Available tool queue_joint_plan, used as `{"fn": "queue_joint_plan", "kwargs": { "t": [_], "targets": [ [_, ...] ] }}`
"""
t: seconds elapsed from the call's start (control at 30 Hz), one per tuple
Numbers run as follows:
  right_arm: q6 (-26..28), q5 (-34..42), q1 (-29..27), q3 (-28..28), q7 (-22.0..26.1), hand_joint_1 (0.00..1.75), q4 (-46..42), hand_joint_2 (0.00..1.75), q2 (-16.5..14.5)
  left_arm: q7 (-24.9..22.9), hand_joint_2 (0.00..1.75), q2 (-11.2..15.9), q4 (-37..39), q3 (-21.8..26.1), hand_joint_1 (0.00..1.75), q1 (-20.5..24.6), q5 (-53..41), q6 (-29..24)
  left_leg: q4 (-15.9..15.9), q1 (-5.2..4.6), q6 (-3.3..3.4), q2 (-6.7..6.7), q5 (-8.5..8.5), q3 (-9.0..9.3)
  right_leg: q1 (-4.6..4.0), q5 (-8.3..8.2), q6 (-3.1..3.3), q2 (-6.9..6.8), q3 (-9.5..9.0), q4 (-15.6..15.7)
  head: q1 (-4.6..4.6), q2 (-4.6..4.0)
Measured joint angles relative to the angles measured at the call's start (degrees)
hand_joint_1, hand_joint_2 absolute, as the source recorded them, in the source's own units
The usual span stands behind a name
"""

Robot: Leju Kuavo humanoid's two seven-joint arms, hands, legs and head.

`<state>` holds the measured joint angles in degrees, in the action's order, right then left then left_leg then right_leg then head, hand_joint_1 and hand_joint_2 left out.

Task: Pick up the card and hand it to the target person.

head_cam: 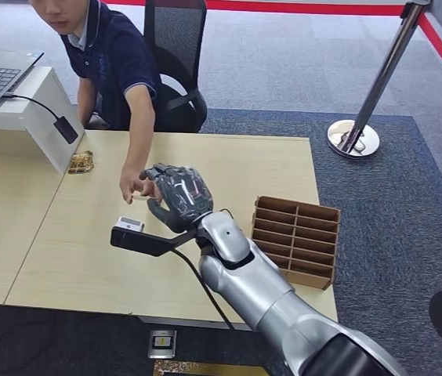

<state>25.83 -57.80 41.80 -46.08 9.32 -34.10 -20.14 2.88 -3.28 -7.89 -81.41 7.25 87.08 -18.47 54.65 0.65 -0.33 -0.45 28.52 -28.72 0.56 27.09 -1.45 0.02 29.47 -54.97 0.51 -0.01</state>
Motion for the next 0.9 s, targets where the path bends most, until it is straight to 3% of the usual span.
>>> {"fn": "queue_joint_plan", "kwargs": {
  "t": [0.23, 0.47, 0.6, 0.73, 0.9],
  "targets": [
    [1.19, 2.82, -8.60, 9.28, 6.68, 0.00, -10.00, 1.75, 2.10, -0.47, 0.00, 0.07, 0.00, -0.12, 0.00, -0.07, 0.41, 0.05, 0.00, 0.00, 0.01, -0.02, 0.02, -0.03, 0.00, 0.01, 0.00, 0.00, 0.02, 0.05, 0.01, 0.00],
    [0.99, 7.29, -27.56, 16.63, 8.77, 0.00, -35.95, 1.75, 8.64, -0.99, 0.00, 0.07, 0.00, 0.82, 0.00, -0.53, 0.46, -0.59, 0.00, -0.01, 0.04, -0.06, 0.12, -0.12, 0.01, 0.05, -0.05, 0.00, 0.11, 0.13, 0.00, -0.01],
    [3.06, 8.98, -39.26, 23.55, 9.71, 0.00, -50.79, 1.75, 10.68, -0.50, 0.00, 0.07, 0.00, 1.76, 0.00, -0.83, 0.46, -0.93, 0.00, -0.01, 0.06, -0.09, 0.21, -0.12, 0.01, 0.14, -0.08, -0.01, 0.09, 0.16, 0.01, -0.01],
    [3.72, 12.67, -50.11, 33.68, 10.68, 0.00, -61.49, 1.75, 10.05, -0.31, 0.00, -0.01, 0.00, 3.00, 0.00, -1.04, 0.46, -1.38, 0.00, -0.02, 0.02, -0.11, 0.30, -0.10, 0.02, 0.21, -0.06, 0.00, 0.07, 0.16, 0.01, -0.01],
    [-3.97, 18.55, -56.21, 50.14, 14.63, 0.00, -64.79, 1.75, 6.93, -1.07, 0.00, -0.26, 0.00, 4.26, 0.00, -1.19, 0.47, -2.04, -0.01, -0.02, 0.01, -0.09, 0.32, -0.09, 0.02, 0.22, -0.06, 0.00, 0.06, 0.16, 0.00, 0.00]
  ]
}}
